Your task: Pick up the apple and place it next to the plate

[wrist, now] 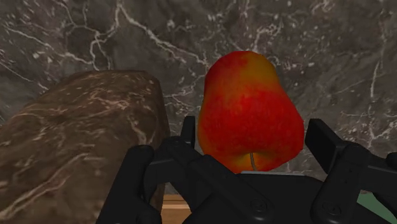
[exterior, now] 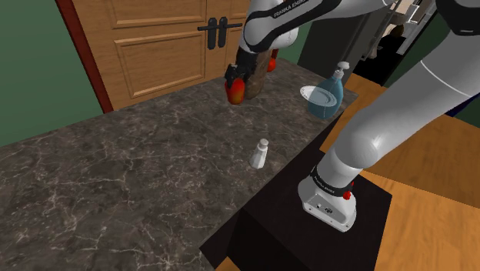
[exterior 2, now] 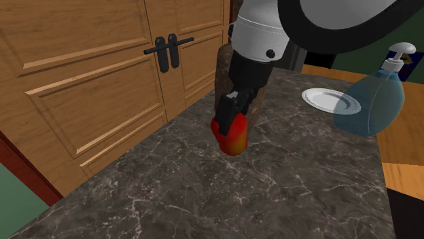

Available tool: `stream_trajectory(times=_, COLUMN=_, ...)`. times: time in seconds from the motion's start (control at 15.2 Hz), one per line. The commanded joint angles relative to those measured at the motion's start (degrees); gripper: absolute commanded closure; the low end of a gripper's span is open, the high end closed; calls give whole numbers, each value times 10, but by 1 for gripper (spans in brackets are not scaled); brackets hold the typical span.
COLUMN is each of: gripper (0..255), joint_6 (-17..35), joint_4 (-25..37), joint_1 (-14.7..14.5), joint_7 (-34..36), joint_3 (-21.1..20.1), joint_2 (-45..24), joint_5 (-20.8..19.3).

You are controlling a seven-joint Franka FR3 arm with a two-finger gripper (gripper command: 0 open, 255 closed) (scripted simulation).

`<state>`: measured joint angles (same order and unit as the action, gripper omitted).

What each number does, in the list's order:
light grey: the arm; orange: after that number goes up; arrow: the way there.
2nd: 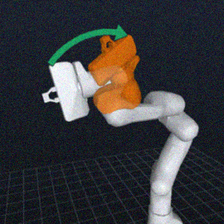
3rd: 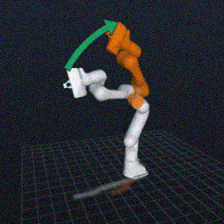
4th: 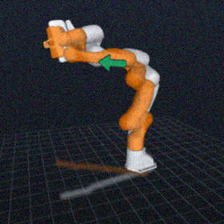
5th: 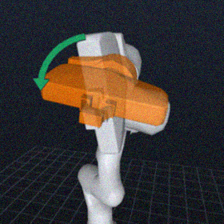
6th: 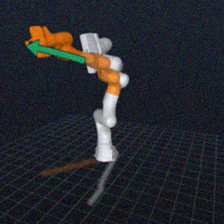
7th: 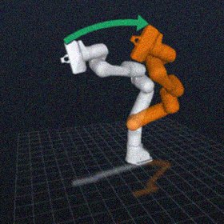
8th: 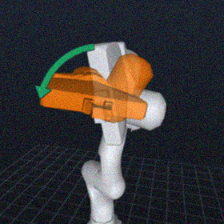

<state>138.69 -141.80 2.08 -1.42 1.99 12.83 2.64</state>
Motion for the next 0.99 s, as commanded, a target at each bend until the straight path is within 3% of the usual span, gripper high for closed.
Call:
stream_trajectory(times=0.0, gripper=255, joint_6=-18, joint_4=8, joint_1=1, joint_7=1, joint_3=0, joint_2=9, joint_5=-1)
stream_trajectory(times=0.92, gripper=255, joint_6=-133, joint_4=78, joint_1=2, joint_7=7, joint_3=-1, joint_2=55, joint_5=-7)
